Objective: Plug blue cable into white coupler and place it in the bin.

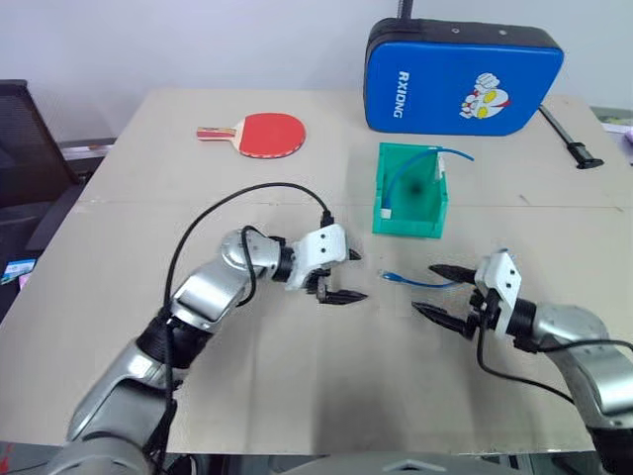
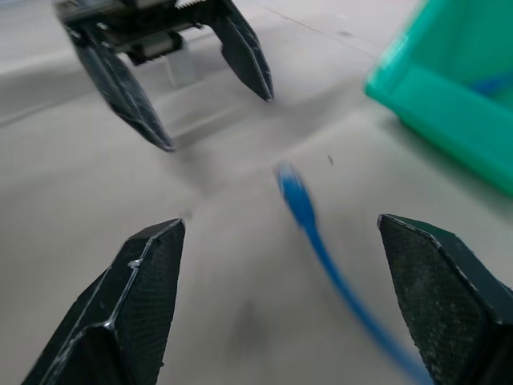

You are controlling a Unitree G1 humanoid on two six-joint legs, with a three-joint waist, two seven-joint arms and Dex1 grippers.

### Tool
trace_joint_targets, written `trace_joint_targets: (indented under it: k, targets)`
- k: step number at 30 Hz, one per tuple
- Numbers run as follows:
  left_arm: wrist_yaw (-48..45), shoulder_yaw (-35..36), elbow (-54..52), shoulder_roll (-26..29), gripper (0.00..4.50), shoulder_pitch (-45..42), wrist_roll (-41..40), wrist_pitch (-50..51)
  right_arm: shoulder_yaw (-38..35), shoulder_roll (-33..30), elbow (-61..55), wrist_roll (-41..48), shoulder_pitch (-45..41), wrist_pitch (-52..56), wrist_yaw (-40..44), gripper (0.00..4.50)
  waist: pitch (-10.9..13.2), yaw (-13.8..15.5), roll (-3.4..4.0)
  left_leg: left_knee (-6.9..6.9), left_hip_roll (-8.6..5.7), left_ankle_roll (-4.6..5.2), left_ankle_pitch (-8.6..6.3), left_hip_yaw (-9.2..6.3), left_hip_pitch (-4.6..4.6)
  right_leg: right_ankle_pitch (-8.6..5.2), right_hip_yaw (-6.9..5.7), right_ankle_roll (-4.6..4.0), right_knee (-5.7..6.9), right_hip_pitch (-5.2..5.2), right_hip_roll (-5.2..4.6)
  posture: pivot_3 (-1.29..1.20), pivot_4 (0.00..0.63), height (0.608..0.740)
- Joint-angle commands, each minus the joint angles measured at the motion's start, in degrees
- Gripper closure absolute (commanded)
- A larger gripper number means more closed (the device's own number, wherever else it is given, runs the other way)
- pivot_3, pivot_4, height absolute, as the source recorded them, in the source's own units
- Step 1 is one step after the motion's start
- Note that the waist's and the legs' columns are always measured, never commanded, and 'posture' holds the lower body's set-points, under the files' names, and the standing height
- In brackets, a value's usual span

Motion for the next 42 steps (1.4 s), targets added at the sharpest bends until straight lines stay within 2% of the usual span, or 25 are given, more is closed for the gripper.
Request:
trace_joint_targets:
  k: [1,9,12,13,18,19,23,25,30,34,38,42]
  targets:
    - [-2.7,-1.8,7.5,-3.2,0.58,-3.6,3.6,-6.0,-5.4,-0.4,-3.9,1.8,5.4,-1.9,-1.7,0.74,0.0,-0.3,-0.01,0.06,-0.01,0.01,0.0,0.03,0.01,0.01,0.03,0.02,0.0,0.02,0.03,0.0,0.15,0.74]
    - [-6.8,-3.4,20.7,-9.1,0.58,-7.8,7.9,-11.5,-9.4,0.8,-6.0,1.8,15.0,-4.4,-4.7,0.74,0.0,-0.7,0.01,0.48,0.06,0.03,-0.01,0.01,0.06,0.04,0.04,0.07,0.24,0.14,0.11,0.0,0.15,0.74]
    - [-7.3,-3.0,23.3,-10.5,1.37,-8.6,8.7,-12.2,-9.4,1.2,-6.3,1.5,16.8,-5.4,-5.6,0.69,0.0,-0.4,0.01,0.58,0.04,0.04,-0.01,0.02,0.08,0.05,0.06,0.09,0.26,0.22,0.09,0.0,0.15,0.74]
    - [-7.4,-2.8,23.9,-10.8,1.76,-8.8,8.9,-12.5,-9.3,1.3,-6.3,1.4,17.1,-5.5,-5.8,0.69,0.0,-0.3,0.01,0.6,0.04,0.04,-0.01,0.03,0.07,0.05,0.07,0.1,0.26,0.22,0.09,0.0,0.15,0.74]
    - [-7.8,-1.8,24.5,-11.4,4.18,-8.6,9.7,-12.9,-8.9,1.0,-6.1,1.5,17.4,-5.9,-6.5,0.69,0.0,-0.2,0.02,0.62,0.04,0.09,-0.04,0.05,0.07,0.07,0.1,0.13,0.26,0.22,0.08,0.0,0.15,0.74]
    - [-8.1,-1.4,23.9,-11.3,4.49,-8.4,9.5,-12.4,-8.8,0.8,-6.1,1.6,17.2,-5.7,-6.5,0.69,0.0,-0.2,0.02,0.62,0.04,0.09,-0.04,0.03,0.07,0.07,0.09,0.13,0.26,0.22,0.09,0.0,0.15,0.74]
    - [-9.5,3.0,18.6,-11.6,4.49,-7.9,4.0,-6.2,-8.0,1.7,-6.7,5.2,14.7,-2.2,-7.6,0.69,0.0,-0.4,0.02,0.62,0.06,0.09,-0.04,0.04,0.06,0.07,0.1,0.12,0.26,0.21,0.1,0.0,0.15,0.74]
    - [-9.2,6.7,15.0,-12.4,4.49,-8.2,-0.6,-0.1,-7.9,2.7,-8.1,9.7,13.4,1.2,-8.7,0.69,0.0,-0.2,0.01,0.63,0.08,0.09,-0.04,0.02,0.04,0.07,0.07,0.12,0.26,0.2,0.09,0.0,0.15,0.74]
    - [-8.7,16.2,0.8,-13.4,4.49,-6.2,-19.2,22.3,-8.1,7.5,-12.1,30.6,6.0,12.5,-16.6,0.69,0.0,-0.3,0.03,0.66,0.14,0.09,-0.04,-0.1,-0.02,0.07,0.14,0.11,0.27,0.18,0.02,0.0,0.15,0.74]
    - [-5.0,20.7,-4.7,-15.1,4.49,-4.9,-28.6,32.9,-7.8,10.0,-12.6,43.0,-1.0,15.9,-22.7,0.69,-0.1,-0.4,0.05,0.66,0.13,0.08,-0.04,-0.12,0.01,0.07,0.2,0.11,0.28,0.19,-0.01,0.0,0.15,0.74]
    - [-1.5,23.5,-6.2,-16.3,4.49,-4.5,-34.3,38.6,-7.6,10.2,-12.8,52.1,-7.3,17.0,-26.9,0.69,-0.1,-0.4,0.05,0.67,0.1,0.08,-0.03,-0.15,0.01,0.08,0.17,0.12,0.29,0.2,0.01,0.0,0.15,0.74]
    - [1.1,25.0,-6.1,-17.0,4.49,-4.9,-37.4,41.1,-7.0,8.8,-13.7,56.9,-10.2,17.7,-29.4,0.69,-0.1,-0.4,0.05,0.65,0.08,0.08,-0.04,-0.15,0.0,0.08,0.17,0.12,0.29,0.19,0.02,0.0,0.15,0.74]
